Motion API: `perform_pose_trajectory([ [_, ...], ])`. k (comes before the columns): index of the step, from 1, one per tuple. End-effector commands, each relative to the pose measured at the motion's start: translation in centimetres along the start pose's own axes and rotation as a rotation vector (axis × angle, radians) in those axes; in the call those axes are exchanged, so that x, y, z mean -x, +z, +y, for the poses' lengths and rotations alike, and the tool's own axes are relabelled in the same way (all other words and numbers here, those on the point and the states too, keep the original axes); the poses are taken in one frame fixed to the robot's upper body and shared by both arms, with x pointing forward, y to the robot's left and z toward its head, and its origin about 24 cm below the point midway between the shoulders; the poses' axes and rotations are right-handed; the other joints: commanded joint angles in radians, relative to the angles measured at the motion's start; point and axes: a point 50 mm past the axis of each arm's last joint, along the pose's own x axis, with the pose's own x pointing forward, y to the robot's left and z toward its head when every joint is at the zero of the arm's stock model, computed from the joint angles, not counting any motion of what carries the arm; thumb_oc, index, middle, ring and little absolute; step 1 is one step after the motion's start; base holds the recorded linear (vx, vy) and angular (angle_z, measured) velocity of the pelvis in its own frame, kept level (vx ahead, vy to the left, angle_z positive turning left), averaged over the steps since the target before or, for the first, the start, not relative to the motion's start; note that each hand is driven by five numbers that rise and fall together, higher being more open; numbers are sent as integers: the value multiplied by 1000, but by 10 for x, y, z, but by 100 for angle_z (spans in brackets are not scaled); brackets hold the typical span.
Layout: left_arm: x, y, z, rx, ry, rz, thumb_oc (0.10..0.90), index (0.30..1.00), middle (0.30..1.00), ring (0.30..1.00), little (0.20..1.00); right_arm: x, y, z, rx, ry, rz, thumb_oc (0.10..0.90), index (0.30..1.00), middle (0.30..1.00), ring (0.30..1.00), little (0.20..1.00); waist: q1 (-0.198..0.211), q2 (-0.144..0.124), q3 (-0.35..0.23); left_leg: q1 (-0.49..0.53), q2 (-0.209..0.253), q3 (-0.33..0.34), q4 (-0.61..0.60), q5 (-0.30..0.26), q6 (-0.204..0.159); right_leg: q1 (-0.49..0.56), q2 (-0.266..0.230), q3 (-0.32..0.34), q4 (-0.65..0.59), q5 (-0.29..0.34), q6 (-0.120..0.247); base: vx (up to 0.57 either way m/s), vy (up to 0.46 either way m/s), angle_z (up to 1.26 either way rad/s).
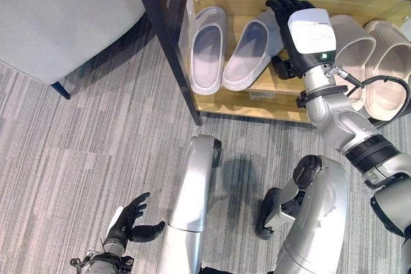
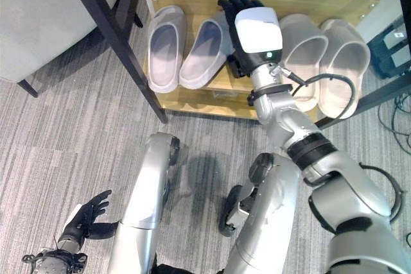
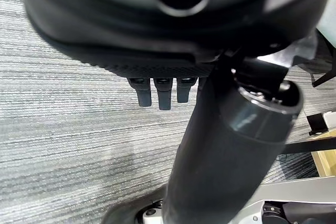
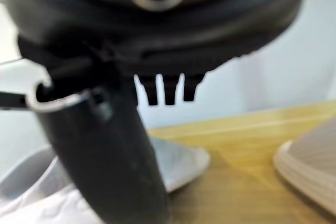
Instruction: Arrange the slippers neatly on the shoe rack.
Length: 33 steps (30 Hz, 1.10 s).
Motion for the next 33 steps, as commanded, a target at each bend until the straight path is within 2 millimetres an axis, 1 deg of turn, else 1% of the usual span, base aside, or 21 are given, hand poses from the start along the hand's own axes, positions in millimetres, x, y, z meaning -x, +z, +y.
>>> perform_pose_trajectory([
  [1,16,8,-20,56,-75,-62,800,900,900,900,900,-18,20,-52,-20,-225,-145,800,900,900,900,900,77,74,-33,-86,-103,25,-116,25,38,-14,-24,75,-15,45,-57,0,0,0],
  [5,16,9,-17,42,-75,-66,800,900,900,900,900,-22,19,-49,85,-156,-180,800,900,900,900,900,85,72,-33,-86,-103,18,-119,28,33,-14,-27,71,-16,43,-59,0,0,0],
  [10,18,8,-15,34,-76,-66,800,900,900,900,900,-26,19,-49,193,-96,-222,800,900,900,900,900,85,71,-33,-86,-102,10,-126,32,29,-14,-30,65,-25,46,-57,0,0,0],
  [14,20,8,-14,31,-74,-66,800,900,900,900,900,-26,14,-50,226,-82,-220,800,900,900,900,900,82,69,-33,-86,-101,8,-126,33,28,-14,-32,64,-28,47,-56,0,0,0],
  [19,20,9,-13,34,-70,-69,800,900,900,900,900,-24,5,-59,265,-90,-213,800,900,900,900,900,76,61,-33,-86,-101,5,-128,34,29,-14,-33,64,-32,48,-54,0,0,0],
  [23,21,9,-13,36,-65,-68,800,900,900,900,900,-20,0,-64,252,-110,-199,800,900,900,900,900,68,54,-33,-86,-100,7,-129,34,29,-14,-32,67,-32,47,-54,0,0,0],
  [25,21,9,-13,41,-62,-67,800,900,900,900,900,-17,-6,-68,240,-131,-178,800,900,900,900,900,61,49,-33,-86,-99,8,-129,34,30,-14,-31,68,-34,46,-54,0,0,0],
  [33,22,9,-12,46,-53,-70,800,900,900,900,900,-13,-12,-76,295,-129,-185,800,900,900,900,900,60,47,-33,-86,-97,6,-132,36,29,-14,-30,67,-36,47,-54,0,0,0],
])
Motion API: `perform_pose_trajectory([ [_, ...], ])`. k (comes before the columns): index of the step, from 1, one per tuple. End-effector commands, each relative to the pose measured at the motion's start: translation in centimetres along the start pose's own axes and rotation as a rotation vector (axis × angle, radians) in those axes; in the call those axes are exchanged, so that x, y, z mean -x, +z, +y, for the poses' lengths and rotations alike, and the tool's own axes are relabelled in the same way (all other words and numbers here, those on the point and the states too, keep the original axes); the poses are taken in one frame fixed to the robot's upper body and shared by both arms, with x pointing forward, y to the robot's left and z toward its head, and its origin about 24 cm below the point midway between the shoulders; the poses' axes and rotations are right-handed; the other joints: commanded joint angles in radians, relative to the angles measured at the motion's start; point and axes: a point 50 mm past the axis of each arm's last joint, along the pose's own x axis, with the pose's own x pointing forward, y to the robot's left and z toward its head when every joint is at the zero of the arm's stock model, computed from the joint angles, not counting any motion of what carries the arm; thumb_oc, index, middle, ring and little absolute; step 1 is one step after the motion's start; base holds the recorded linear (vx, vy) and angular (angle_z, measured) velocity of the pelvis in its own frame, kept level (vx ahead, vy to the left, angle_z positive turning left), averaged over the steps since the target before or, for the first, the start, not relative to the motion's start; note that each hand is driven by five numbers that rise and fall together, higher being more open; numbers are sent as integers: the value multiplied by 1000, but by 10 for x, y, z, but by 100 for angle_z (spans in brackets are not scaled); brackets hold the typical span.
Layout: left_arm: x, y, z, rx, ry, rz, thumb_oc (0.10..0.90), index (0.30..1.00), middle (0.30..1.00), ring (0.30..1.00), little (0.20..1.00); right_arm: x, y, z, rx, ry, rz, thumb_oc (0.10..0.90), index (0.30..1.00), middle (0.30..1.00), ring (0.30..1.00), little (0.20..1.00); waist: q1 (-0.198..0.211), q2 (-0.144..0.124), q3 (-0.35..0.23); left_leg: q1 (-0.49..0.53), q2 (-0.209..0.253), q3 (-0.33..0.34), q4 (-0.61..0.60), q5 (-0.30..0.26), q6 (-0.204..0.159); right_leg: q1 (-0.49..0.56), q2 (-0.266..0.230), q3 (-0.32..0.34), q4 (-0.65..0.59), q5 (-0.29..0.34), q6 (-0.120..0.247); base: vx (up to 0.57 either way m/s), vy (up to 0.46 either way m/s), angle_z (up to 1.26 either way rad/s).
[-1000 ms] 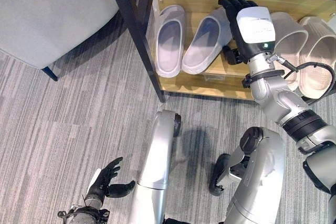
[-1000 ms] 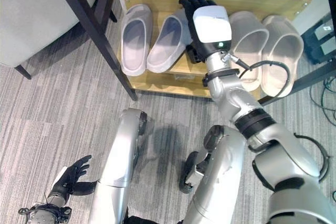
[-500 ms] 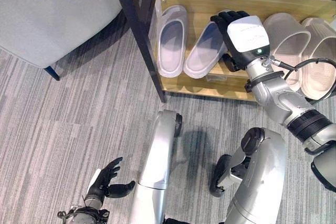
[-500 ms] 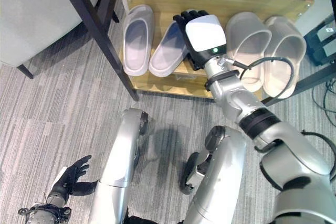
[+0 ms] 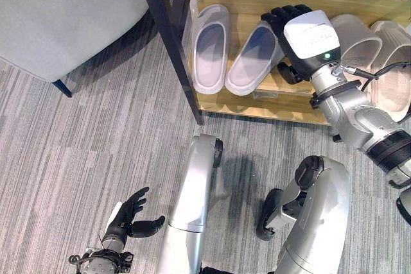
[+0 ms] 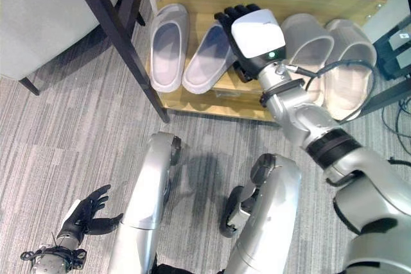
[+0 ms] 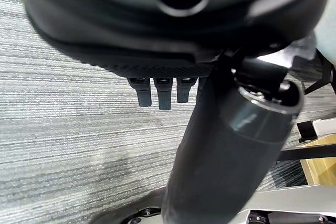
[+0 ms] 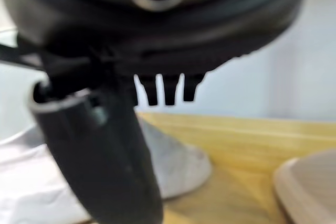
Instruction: Arrange the slippers neatly on the shoe rack.
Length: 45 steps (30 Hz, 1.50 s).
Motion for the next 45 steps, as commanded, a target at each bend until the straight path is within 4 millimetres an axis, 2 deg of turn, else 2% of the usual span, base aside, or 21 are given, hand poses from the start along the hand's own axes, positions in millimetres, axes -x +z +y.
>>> perform_pose_trajectory([
  [1,22,0,-15,32,-64,-32,800,900,900,900,900,-11,-16,-61,98,-219,-20,800,900,900,900,900,56,51,-33,-78,-93,3,-141,39,25,-8,-29,60,-43,51,-60,0,0,0],
  [6,24,0,-15,40,-61,-31,800,900,900,900,900,-6,-23,-65,100,-229,-1,800,900,900,900,900,49,45,-33,-78,-92,6,-145,41,25,-8,-32,61,-45,52,-59,0,0,0],
  [8,23,0,-16,48,-62,-31,800,900,900,900,900,-4,-23,-64,17,-257,22,800,900,900,900,900,43,42,-33,-78,-92,10,-148,42,26,-8,-31,63,-45,52,-58,0,0,0],
  [13,18,0,-22,71,-55,-24,800,900,900,900,900,8,-12,-58,-397,-396,100,800,900,900,900,900,24,32,-33,-78,-98,21,-152,46,32,-8,-24,65,-49,55,-57,0,0,0],
  [17,17,1,-25,87,-57,-26,800,900,900,900,900,16,1,-51,-695,-481,133,800,900,900,900,900,21,35,-33,-78,-100,32,-152,46,37,-8,-16,65,-50,58,-58,0,0,0],
  [22,17,2,-28,96,-63,-29,800,900,900,900,900,20,16,-40,-953,-523,174,800,900,900,900,900,22,41,-33,-78,-97,44,-152,47,42,-8,-9,62,-49,63,-59,0,0,0],
  [23,17,2,-28,94,-62,-29,800,900,900,900,900,21,16,-40,-956,-524,175,800,900,900,900,900,23,39,-33,-78,-97,45,-152,47,43,-8,-9,63,-49,63,-59,0,0,0],
  [27,15,3,-30,90,-59,-28,800,900,900,900,900,25,34,-24,-1169,-519,230,800,900,900,900,900,19,39,-33,-78,-97,52,-151,48,46,-8,-3,63,-50,68,-59,0,0,0],
  [33,11,6,-35,86,-68,-37,800,900,900,900,900,23,54,-11,-1329,-474,258,800,900,900,900,900,22,43,-33,-78,-97,61,-151,51,51,-8,2,63,-50,73,-55,0,0,0],
  [45,9,6,-40,74,-91,-37,800,900,900,900,900,8,53,-7,-1436,-491,326,800,900,900,900,900,35,49,-33,-78,-99,69,-152,47,54,-8,2,72,-45,75,-50,0,0,0],
])
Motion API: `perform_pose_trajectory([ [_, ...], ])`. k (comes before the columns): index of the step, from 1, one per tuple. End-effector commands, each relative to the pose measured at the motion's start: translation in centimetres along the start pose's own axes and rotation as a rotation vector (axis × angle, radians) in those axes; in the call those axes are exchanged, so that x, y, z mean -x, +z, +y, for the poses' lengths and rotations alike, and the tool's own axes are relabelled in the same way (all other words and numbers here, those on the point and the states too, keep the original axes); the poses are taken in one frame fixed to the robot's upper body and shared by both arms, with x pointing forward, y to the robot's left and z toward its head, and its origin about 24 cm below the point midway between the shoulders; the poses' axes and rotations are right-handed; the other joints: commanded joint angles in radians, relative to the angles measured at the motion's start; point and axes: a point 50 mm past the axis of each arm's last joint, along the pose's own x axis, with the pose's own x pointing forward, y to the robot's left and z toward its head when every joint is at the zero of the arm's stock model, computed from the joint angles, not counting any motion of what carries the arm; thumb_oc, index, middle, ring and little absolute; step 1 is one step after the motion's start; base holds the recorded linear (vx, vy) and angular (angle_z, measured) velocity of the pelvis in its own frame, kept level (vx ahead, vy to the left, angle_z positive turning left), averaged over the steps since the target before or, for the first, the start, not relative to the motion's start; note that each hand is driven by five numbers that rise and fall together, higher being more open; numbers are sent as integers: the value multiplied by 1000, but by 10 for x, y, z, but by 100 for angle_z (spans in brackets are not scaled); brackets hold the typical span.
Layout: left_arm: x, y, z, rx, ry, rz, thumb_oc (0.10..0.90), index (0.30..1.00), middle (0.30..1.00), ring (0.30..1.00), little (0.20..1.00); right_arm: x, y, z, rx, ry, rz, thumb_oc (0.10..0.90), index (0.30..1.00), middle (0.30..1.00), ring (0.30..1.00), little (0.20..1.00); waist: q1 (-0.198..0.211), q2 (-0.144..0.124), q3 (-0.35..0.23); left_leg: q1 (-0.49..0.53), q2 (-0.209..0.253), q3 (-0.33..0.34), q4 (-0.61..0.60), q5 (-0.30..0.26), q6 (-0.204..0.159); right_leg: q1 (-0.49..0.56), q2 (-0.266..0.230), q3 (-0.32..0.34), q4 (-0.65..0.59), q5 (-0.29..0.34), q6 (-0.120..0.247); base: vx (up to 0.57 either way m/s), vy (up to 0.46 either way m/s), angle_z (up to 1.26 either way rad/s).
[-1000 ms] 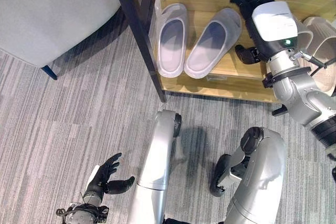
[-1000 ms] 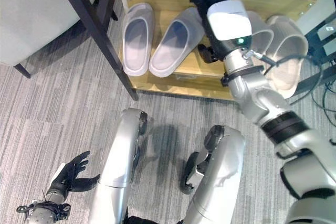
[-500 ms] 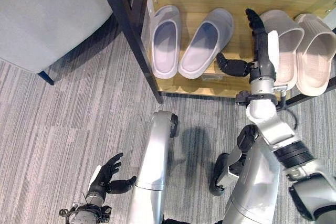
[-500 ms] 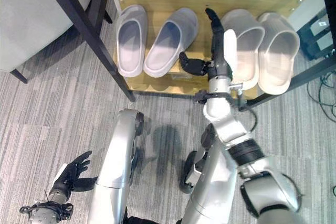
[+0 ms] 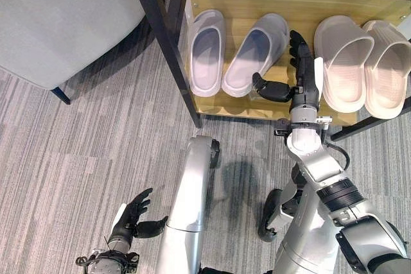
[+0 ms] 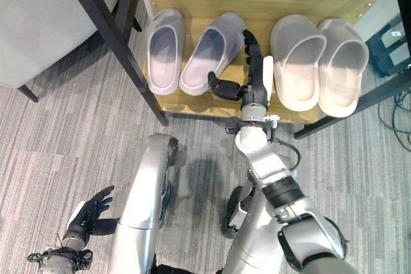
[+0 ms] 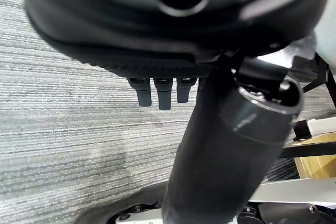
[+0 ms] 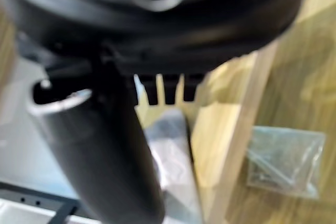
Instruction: Arrange the slippers neatly on the shoe rack.
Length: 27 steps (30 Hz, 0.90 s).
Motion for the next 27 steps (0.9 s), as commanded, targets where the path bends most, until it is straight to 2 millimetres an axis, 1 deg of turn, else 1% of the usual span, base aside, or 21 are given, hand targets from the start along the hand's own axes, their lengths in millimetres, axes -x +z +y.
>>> perform_pose_trajectory([
  [1,10,7,-27,30,-97,-42,800,900,900,900,900,-22,63,-3,-191,-60,-256,800,900,900,900,900,64,48,-34,-94,-106,30,-165,60,23,-9,-10,37,-56,70,-77,0,0,0],
  [4,10,7,-27,30,-104,-39,800,900,900,900,900,-26,60,-5,-226,-70,-232,800,900,900,900,900,67,49,-34,-94,-107,30,-165,58,22,-9,-10,38,-54,71,-77,0,0,0],
  [8,10,6,-28,25,-125,-29,800,900,900,900,900,-35,54,-8,-334,-72,-161,800,900,900,900,900,78,58,-34,-94,-108,27,-163,53,18,-9,-13,37,-51,70,-78,0,0,0],
  [16,11,6,-28,17,-155,-22,800,900,900,900,900,-53,56,-10,-440,-59,-113,800,900,900,900,900,93,71,-34,-94,-111,17,-165,54,11,-9,-13,35,-45,68,-78,0,0,0],
  [18,11,5,-28,14,-163,-18,800,900,900,900,900,-58,57,-11,-435,-45,-104,800,900,900,900,900,99,76,-34,-94,-112,13,-164,52,9,-9,-13,33,-44,66,-79,0,0,0],
  [23,10,5,-27,7,-176,-20,800,900,900,900,900,-67,58,-10,-391,-17,-87,800,900,900,900,900,108,78,-34,-94,-113,7,-165,51,5,-9,-17,32,-42,62,-81,0,0,0],
  [27,10,5,-26,-3,-182,-14,800,900,900,900,900,-71,64,-3,-391,22,-87,800,900,900,900,900,120,82,-34,-94,-115,-1,-163,49,3,-9,-21,27,-40,59,-81,0,0,0],
])
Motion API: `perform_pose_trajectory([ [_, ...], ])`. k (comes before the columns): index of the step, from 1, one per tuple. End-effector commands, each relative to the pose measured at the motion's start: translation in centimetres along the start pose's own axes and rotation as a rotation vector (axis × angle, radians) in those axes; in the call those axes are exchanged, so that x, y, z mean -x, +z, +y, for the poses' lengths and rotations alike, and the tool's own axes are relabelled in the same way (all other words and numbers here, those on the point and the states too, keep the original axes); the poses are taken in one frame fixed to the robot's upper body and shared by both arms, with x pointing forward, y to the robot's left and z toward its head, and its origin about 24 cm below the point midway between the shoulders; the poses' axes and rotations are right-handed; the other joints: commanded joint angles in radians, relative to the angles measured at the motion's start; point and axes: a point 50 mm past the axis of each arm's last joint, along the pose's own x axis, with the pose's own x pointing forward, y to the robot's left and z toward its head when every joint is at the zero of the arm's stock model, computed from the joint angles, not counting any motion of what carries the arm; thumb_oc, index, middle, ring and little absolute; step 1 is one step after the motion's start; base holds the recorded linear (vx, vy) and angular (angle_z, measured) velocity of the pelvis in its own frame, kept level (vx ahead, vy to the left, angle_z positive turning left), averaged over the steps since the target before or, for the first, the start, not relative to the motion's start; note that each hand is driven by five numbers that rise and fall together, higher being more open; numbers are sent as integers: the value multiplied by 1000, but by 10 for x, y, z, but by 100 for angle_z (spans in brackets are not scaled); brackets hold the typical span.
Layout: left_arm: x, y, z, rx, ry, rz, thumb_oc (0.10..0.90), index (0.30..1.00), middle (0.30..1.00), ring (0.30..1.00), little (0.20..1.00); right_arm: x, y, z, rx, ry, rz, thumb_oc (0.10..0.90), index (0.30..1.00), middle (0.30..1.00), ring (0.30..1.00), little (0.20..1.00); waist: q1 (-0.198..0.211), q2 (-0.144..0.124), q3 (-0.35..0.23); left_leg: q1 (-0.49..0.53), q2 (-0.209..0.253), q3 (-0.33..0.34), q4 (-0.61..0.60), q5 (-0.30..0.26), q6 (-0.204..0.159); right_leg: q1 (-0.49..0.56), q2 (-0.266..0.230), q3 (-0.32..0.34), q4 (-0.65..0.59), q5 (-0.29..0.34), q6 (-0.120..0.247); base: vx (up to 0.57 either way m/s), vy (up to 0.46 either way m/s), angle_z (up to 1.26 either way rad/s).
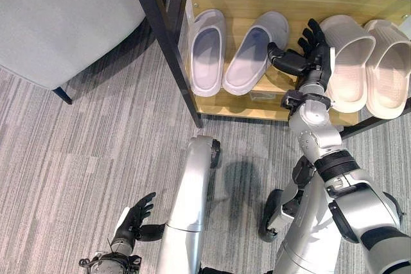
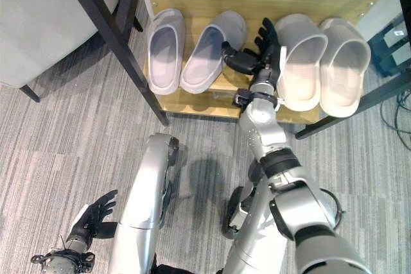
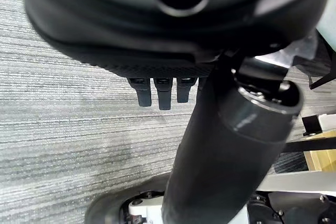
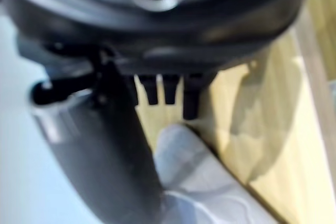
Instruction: Arrange the slippers neatly on the shoe rack.
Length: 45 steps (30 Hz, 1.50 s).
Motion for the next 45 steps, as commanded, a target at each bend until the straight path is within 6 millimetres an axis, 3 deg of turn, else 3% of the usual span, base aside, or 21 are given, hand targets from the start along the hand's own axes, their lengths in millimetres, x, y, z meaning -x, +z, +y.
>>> perform_pose_trajectory([
  [1,8,11,-21,-13,-140,-55,800,900,900,900,900,-12,54,36,-11,168,-191,800,900,900,900,900,113,81,-33,-94,-115,-4,-162,48,2,-3,-21,22,-44,59,-82,0,0,0],
  [24,8,7,-22,-46,-171,-33,800,900,900,900,900,1,35,97,107,364,-120,800,900,900,900,900,146,109,-33,-94,-122,-27,-139,41,6,10,-24,5,-44,60,-81,0,0,0],
  [33,9,5,-23,-48,-171,-25,800,900,900,900,900,3,34,103,170,374,-134,800,900,900,900,900,141,107,-33,-94,-119,-22,-135,41,7,8,-21,12,-40,60,-82,0,0,0],
  [45,10,1,-19,-18,-119,-13,800,900,900,900,900,11,65,101,269,330,-362,800,900,900,900,900,109,79,-33,-94,-114,-1,-139,45,8,-4,-15,31,-37,60,-84,0,0,0],
])
